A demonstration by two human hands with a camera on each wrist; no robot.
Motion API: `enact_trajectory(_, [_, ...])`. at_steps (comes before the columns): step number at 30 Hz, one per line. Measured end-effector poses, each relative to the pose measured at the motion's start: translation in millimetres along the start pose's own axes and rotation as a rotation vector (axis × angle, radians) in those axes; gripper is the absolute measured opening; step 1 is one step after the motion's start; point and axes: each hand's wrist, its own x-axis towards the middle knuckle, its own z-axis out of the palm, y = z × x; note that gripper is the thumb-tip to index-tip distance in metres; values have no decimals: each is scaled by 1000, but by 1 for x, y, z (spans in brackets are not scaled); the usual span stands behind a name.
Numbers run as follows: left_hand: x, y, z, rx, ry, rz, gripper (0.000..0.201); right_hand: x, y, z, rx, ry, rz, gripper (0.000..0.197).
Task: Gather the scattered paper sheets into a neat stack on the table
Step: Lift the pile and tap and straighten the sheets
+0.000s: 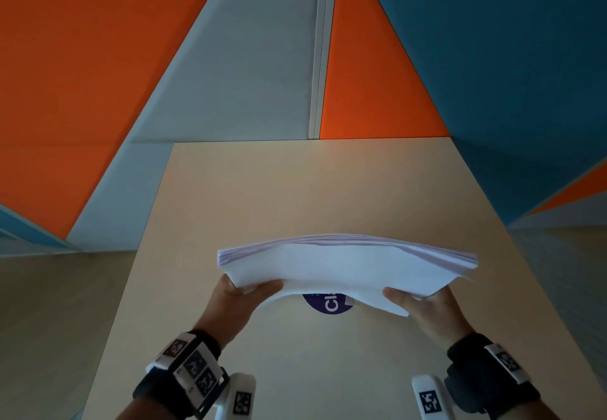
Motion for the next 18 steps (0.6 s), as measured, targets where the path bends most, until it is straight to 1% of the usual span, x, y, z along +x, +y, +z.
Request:
enact_trajectory(2, [3,-16,0,90,-8,-70,19,0,7,3,-20,-6,15,31])
enact_trajectory(4, [7,-34,-1,229,-15,-118,22,1,10,4,-24,-9,39,30])
enact_trajectory(6, [8,-40,-3,324,-19,-118,21,2,5,3,-14,-25,47,28])
enact_trajectory(8, [10,-37,-6,353,-45,-97,13,-1,-3,-1,-11,-55,49,26])
enact_trajectory(10, [12,-29,-13,370,-77,-66,13,-7,-14,-6,-21,-89,58,22])
enact_trajectory(12, [9,-17,-21,293,-95,-41,19,-15,-24,-12,-2,-83,73,15])
enact_trajectory(14, [-2,-1,-24,102,-73,-52,32,-24,-36,-18,54,-56,76,12])
enact_trajectory(16, [-20,14,-22,-56,-41,-62,47,-36,-46,-19,146,6,112,8])
enact_trajectory(17, [-30,19,-19,-123,-36,-67,54,-41,-49,-18,192,35,139,15])
enact_trajectory(18, [-40,24,-15,-183,-43,-78,62,-45,-49,-17,220,58,170,31])
